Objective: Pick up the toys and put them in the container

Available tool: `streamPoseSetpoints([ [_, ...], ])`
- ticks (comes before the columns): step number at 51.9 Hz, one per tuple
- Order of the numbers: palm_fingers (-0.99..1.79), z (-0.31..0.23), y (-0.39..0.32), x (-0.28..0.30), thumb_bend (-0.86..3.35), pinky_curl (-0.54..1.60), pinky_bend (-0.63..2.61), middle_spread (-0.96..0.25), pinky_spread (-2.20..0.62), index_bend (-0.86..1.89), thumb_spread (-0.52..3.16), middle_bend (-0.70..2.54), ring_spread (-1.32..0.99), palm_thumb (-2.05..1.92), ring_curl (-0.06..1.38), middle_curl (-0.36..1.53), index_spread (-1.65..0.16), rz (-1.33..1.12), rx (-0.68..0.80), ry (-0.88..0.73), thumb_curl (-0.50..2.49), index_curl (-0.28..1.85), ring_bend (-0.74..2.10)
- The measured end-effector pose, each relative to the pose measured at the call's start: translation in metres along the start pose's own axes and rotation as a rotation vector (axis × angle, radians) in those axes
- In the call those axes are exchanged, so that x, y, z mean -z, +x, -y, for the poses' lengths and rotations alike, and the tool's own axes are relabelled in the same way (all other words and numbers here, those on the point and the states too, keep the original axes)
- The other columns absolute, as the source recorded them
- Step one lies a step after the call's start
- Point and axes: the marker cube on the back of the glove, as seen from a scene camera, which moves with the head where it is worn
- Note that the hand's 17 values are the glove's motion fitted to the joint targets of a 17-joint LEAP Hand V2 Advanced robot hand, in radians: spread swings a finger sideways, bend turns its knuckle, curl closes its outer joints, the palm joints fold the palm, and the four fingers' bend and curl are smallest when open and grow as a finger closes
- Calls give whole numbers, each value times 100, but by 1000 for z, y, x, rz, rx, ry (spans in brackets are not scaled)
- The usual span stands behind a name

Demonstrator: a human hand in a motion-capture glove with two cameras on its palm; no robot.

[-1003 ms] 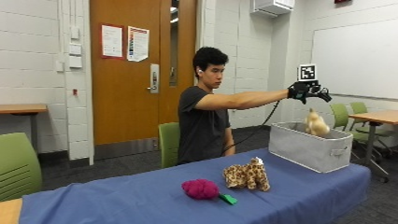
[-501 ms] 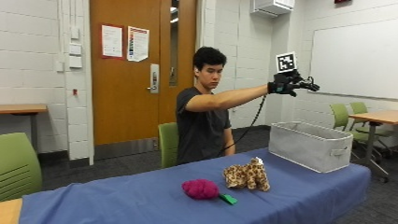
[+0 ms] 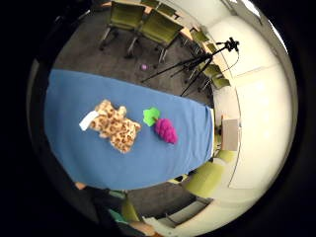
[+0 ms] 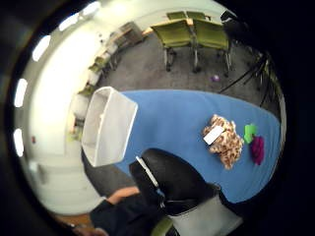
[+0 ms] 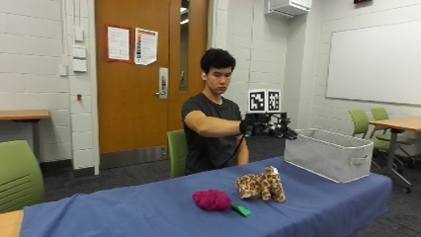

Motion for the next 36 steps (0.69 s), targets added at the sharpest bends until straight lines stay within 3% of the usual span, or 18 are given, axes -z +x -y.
streamPoseSetpoints([
  [22, -3, -30, 38, -158, -9, 33, 59, -9, -15, 23, 94, 26, -31, -11, 24, 39, -25, 53, -87, -213, 23, 59, 39],
  [36, 1, -45, 60, -190, 0, 33, 56, -7, -14, 30, 98, 18, -29, 3, 22, 39, -26, 172, -174, -210, 25, 60, 23],
])
